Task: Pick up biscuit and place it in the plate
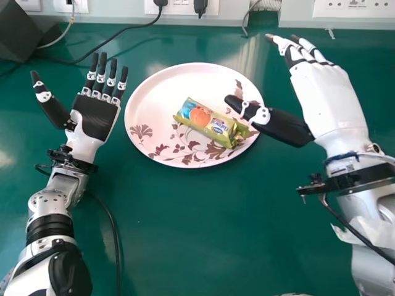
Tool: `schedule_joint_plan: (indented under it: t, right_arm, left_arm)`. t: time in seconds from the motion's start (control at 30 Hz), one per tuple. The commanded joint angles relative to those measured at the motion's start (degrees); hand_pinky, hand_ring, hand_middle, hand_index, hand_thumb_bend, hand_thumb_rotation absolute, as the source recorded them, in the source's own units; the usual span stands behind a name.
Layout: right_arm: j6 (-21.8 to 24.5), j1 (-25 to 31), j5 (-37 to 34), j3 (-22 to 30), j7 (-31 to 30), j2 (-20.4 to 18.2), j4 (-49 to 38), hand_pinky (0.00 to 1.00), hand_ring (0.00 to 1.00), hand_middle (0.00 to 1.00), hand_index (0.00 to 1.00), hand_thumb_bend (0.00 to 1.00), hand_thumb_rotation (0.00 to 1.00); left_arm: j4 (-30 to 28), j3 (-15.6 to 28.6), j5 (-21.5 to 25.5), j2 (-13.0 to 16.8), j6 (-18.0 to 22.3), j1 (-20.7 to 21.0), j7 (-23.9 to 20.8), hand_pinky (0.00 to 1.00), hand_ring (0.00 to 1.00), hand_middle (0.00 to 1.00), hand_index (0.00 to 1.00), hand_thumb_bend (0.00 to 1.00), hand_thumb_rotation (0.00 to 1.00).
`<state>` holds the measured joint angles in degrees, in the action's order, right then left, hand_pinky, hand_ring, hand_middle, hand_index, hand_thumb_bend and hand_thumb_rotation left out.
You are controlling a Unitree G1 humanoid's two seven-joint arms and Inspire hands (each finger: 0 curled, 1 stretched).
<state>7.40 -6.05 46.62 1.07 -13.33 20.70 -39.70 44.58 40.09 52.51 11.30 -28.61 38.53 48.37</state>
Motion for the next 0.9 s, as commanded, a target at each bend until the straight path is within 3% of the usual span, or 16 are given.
schedule_joint_plan:
  t: [0.0,0.33,0.47,0.53,0.87]
  right_arm:
    - [-0.50,1.08,-1.89,1.17,0.91,-0.81,-1.56,0.77,0.87,0.97,1.00,1.00,0.88]
    - [-1.19,4.57,-5.80,3.59,2.28,-3.25,-6.88,0.78,0.88,0.96,1.00,1.00,0.87]
    - [-2.67,6.60,-7.46,4.55,4.39,-4.53,-7.79,0.78,0.88,0.95,1.00,1.00,0.87]
    - [-3.54,7.70,-8.22,4.90,5.59,-5.25,-8.06,0.78,0.87,0.94,1.00,1.00,0.87]
    - [-8.70,12.98,-13.78,7.14,9.99,-7.45,-7.41,0.76,0.85,0.90,1.00,1.00,0.86]
  left_arm:
    - [-0.83,-0.28,0.55,-0.22,-0.26,-1.87,-0.07,0.90,0.90,0.93,1.00,1.00,0.67]
    - [-2.52,-0.60,0.85,-0.35,-0.87,-3.11,-0.48,0.87,0.92,0.97,1.00,1.00,0.68]
    - [-2.76,-0.90,0.64,-0.27,-1.02,-3.54,-0.38,0.72,0.88,0.95,1.00,0.99,0.69]
    - [-2.31,-1.16,0.45,-0.06,-0.96,-3.61,0.67,0.70,0.87,0.94,1.00,0.99,0.70]
    - [-2.30,-1.97,0.29,-0.14,-0.88,-4.33,1.91,0.72,0.89,0.97,1.00,0.99,0.78]
